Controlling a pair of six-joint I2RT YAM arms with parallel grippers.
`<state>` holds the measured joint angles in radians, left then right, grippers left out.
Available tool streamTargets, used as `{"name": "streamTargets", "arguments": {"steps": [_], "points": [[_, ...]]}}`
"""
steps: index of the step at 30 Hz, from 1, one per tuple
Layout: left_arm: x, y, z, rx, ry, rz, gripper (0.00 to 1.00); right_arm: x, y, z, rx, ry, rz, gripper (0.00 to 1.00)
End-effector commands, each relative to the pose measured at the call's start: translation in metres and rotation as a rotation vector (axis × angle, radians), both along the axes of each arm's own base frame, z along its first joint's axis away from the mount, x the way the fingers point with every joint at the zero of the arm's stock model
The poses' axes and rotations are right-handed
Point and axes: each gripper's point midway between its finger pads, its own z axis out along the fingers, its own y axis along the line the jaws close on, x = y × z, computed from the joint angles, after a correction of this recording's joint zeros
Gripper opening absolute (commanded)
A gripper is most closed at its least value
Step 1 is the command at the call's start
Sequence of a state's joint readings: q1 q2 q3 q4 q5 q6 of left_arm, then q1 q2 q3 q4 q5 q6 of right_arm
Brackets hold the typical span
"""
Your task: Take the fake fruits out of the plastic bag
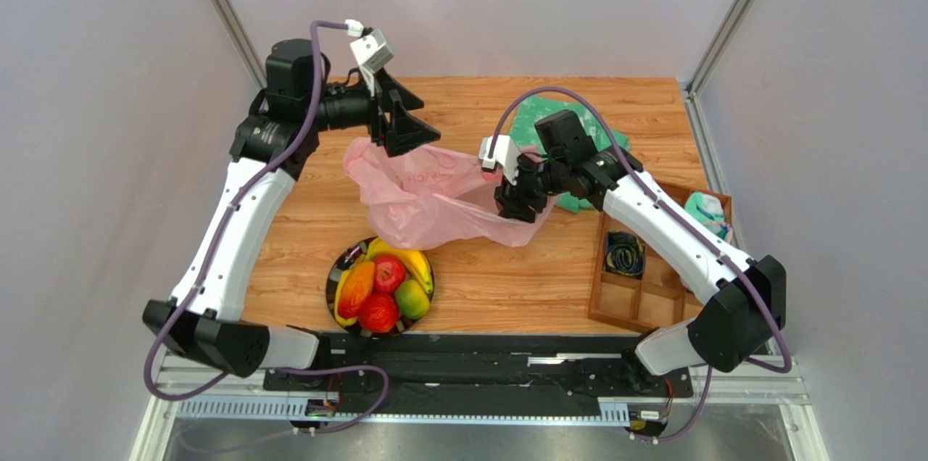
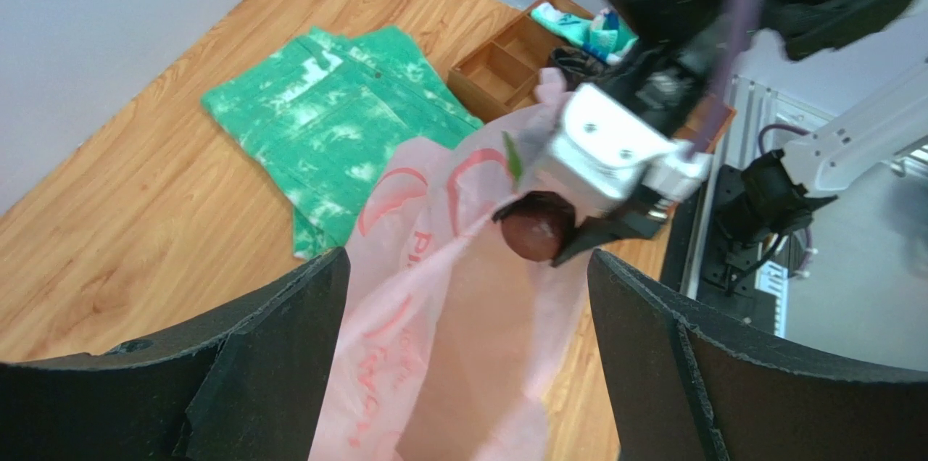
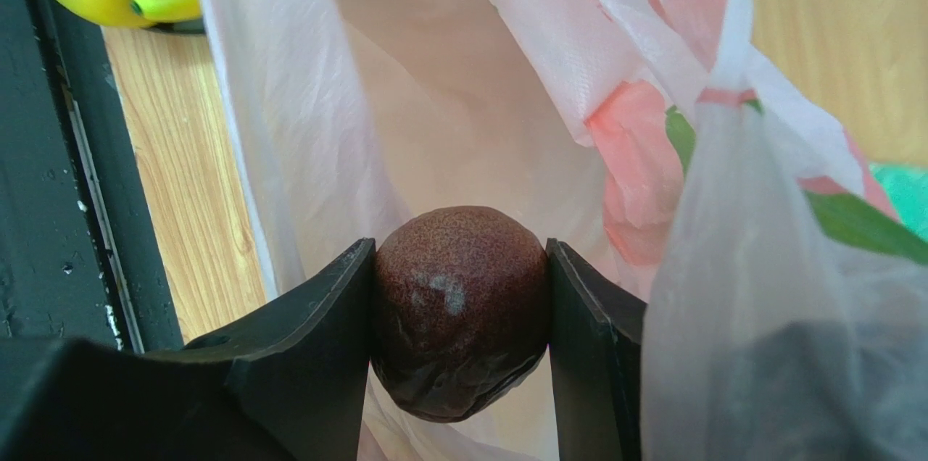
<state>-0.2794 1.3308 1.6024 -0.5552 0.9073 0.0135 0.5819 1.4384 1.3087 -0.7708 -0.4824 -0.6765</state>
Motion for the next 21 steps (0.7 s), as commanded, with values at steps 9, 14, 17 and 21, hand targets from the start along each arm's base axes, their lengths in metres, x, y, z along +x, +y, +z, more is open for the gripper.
{"name": "streamTargets", "arguments": {"steps": [9,14,17,21], "points": [[0.017,-0.037,-0.049,-0.002,0.067,-0.228,0.89,-0.024,0.025,0.045,0.055,-0.067,0.153,0.29],[-0.006,-0.047,-0.06,-0.013,0.121,-0.306,0.89,-0.019,0.026,0.042,0.05,-0.043,0.12,0.29],[-0.017,-0.045,-0.062,-0.01,0.111,-0.315,0.88,-0.018,0.027,0.038,0.044,-0.026,0.11,0.28],[-0.012,-0.045,-0.082,0.051,0.063,-0.255,0.88,-0.019,0.032,0.042,0.071,-0.011,0.106,0.29]]}}
